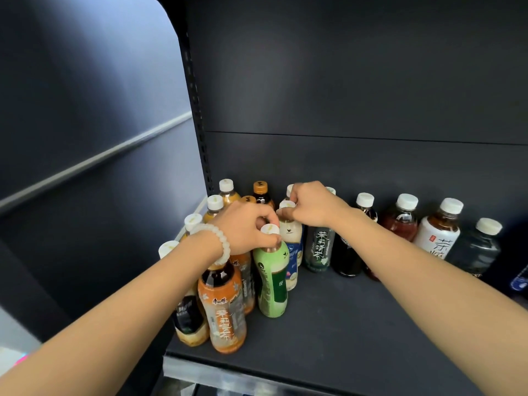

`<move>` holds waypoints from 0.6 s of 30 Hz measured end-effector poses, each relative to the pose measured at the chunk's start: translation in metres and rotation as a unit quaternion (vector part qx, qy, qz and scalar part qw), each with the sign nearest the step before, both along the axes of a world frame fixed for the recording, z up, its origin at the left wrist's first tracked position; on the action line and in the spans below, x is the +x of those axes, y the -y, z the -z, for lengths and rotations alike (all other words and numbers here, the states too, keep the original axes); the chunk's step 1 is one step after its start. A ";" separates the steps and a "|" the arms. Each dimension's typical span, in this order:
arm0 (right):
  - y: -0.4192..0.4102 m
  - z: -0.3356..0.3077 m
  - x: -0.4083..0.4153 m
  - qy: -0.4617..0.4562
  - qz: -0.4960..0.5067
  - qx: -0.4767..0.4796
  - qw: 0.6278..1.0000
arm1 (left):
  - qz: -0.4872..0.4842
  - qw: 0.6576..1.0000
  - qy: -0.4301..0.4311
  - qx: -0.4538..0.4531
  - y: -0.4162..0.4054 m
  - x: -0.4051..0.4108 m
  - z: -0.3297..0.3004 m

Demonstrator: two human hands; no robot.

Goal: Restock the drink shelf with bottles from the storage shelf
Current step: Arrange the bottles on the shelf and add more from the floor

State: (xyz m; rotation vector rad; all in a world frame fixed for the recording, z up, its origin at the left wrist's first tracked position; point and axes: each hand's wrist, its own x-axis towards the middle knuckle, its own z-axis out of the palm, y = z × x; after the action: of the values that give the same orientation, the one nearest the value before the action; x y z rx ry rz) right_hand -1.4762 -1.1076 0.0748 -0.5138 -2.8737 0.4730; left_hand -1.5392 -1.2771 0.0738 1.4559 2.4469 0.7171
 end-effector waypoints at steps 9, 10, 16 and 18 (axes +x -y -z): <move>-0.003 0.005 0.003 0.006 0.010 -0.037 0.999 | -0.004 1.000 0.004 -0.010 -0.001 -0.004 0.001; -0.004 0.005 0.003 0.011 0.005 -0.039 0.999 | -0.016 0.999 -0.018 -0.029 -0.001 -0.004 0.001; -0.005 0.008 0.003 0.012 -0.007 -0.031 0.999 | -0.039 0.989 -0.109 -0.090 -0.008 0.001 -0.005; -0.005 0.009 0.003 0.012 -0.009 -0.029 0.999 | -0.023 0.992 -0.088 -0.087 -0.006 0.000 -0.007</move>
State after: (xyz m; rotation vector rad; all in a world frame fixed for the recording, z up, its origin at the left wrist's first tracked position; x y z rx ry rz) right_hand -1.4734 -1.1021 0.0660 -0.5058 -2.8963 0.5584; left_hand -1.5387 -1.2709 0.0812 1.4556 2.6066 0.3852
